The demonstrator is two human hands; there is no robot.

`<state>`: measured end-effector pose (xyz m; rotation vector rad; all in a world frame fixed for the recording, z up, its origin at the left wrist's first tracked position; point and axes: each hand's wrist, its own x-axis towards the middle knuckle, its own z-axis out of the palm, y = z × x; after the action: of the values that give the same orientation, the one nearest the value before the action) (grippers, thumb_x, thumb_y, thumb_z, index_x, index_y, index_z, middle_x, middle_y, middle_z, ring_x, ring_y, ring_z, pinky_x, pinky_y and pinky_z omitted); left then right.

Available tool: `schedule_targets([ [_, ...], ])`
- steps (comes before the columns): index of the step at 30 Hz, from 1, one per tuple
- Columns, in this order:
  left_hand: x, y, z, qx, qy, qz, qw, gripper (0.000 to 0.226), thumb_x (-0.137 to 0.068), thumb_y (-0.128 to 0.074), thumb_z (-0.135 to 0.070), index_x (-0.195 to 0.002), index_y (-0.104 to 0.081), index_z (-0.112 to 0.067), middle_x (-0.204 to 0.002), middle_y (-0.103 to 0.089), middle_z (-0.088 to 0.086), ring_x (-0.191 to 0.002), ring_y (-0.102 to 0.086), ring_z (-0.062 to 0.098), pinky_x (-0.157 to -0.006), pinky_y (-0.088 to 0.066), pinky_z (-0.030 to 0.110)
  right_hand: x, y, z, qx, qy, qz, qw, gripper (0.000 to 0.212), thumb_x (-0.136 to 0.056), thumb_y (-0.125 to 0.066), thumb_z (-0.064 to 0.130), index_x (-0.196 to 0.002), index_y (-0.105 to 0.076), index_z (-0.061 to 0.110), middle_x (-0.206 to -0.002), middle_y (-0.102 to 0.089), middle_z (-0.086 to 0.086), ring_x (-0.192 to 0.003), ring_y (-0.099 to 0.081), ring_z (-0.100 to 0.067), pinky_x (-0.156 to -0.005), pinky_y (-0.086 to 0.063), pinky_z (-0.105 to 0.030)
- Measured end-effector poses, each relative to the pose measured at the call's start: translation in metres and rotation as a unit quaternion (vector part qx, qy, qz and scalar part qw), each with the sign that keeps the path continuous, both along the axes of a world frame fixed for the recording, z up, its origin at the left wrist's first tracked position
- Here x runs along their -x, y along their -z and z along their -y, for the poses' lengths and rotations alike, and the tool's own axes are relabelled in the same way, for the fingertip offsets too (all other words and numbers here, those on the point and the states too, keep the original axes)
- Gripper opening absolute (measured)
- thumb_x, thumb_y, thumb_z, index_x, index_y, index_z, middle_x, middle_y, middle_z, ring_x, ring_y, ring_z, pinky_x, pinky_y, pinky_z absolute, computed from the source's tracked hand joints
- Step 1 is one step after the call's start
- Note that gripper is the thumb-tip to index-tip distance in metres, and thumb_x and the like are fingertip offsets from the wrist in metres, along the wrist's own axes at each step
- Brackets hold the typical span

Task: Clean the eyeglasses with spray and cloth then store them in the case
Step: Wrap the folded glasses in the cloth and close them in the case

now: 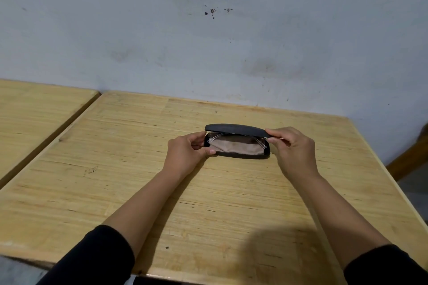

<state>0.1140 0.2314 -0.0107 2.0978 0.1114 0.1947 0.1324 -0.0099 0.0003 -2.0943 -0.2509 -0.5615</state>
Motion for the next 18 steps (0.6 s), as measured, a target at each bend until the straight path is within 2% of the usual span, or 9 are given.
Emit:
schedule_targets([
  [2,0.0,-0.001,0.0,0.004,-0.003,-0.003,1.0,0.063,-0.066,-0.081,-0.022,-0.123,-0.058,-0.012,-0.108,-0.07,0.005,-0.089,-0.061,0.0,-0.084,-0.038,0.003,0.003,0.003,0.001,0.009,0.002,0.019,1.0,0.024,-0.077,-0.068,0.0,-0.098,-0.072,0.011,-0.087,-0.067,0.004,-0.082,-0.059,0.011,-0.076,-0.045,-0.005],
  [6,0.001,-0.003,0.001,0.001,-0.008,0.0,1.0,0.054,-0.07,-0.078,-0.019,-0.121,-0.06,-0.015,-0.106,-0.071,0.0,-0.084,-0.058,-0.006,-0.073,-0.037,-0.004,0.008,0.008,0.002,0.035,-0.003,0.036,0.999,0.025,-0.074,-0.07,-0.002,-0.097,-0.072,0.009,-0.09,-0.067,0.002,-0.085,-0.059,0.01,-0.08,-0.045,-0.005],
  [7,0.002,-0.004,0.001,0.0,-0.01,0.002,1.0,0.051,-0.072,-0.076,-0.018,-0.121,-0.06,-0.016,-0.105,-0.071,-0.001,-0.081,-0.056,-0.009,-0.075,-0.036,-0.005,0.01,0.008,0.002,0.044,-0.008,0.035,0.998,0.026,-0.074,-0.07,-0.002,-0.097,-0.072,0.009,-0.091,-0.067,0.001,-0.086,-0.06,0.007,-0.082,-0.045,-0.005],
  [10,0.003,-0.005,0.003,-0.007,-0.016,0.002,1.0,0.047,-0.077,-0.073,-0.017,-0.122,-0.059,-0.017,-0.105,-0.071,-0.002,-0.084,-0.054,-0.007,-0.09,-0.035,0.009,0.014,0.009,0.003,0.059,-0.012,0.037,0.998,0.026,-0.074,-0.071,0.0,-0.098,-0.071,0.009,-0.093,-0.067,0.002,-0.085,-0.061,-0.001,-0.085,-0.044,-0.005],
  [12,0.004,-0.005,0.003,-0.012,-0.02,0.002,1.0,0.046,-0.077,-0.073,-0.018,-0.121,-0.06,-0.017,-0.105,-0.071,-0.001,-0.088,-0.056,-0.002,-0.094,-0.037,0.016,0.014,0.007,0.003,0.056,-0.018,0.027,0.998,0.025,-0.074,-0.071,0.0,-0.098,-0.072,0.01,-0.092,-0.067,0.002,-0.085,-0.061,-0.002,-0.085,-0.044,-0.004],
  [15,0.003,-0.004,0.003,-0.018,-0.021,0.006,1.0,0.045,-0.076,-0.073,-0.019,-0.119,-0.061,-0.017,-0.103,-0.071,-0.002,-0.084,-0.056,-0.004,-0.091,-0.04,0.014,0.015,0.008,0.003,0.043,-0.015,0.014,0.999,0.022,-0.073,-0.072,0.0,-0.094,-0.073,0.008,-0.089,-0.068,0.0,-0.088,-0.06,-0.001,-0.083,-0.042,-0.003],
  [18,0.003,-0.004,0.004,-0.022,-0.022,0.01,0.999,0.043,-0.076,-0.073,-0.018,-0.117,-0.062,-0.017,-0.103,-0.072,-0.002,-0.084,-0.057,-0.003,-0.086,-0.036,0.011,0.018,0.013,0.002,0.047,-0.005,0.0,0.999,0.019,-0.073,-0.072,0.002,-0.091,-0.074,0.009,-0.089,-0.071,-0.004,-0.082,-0.062,-0.003,-0.082,-0.041,-0.001],
])
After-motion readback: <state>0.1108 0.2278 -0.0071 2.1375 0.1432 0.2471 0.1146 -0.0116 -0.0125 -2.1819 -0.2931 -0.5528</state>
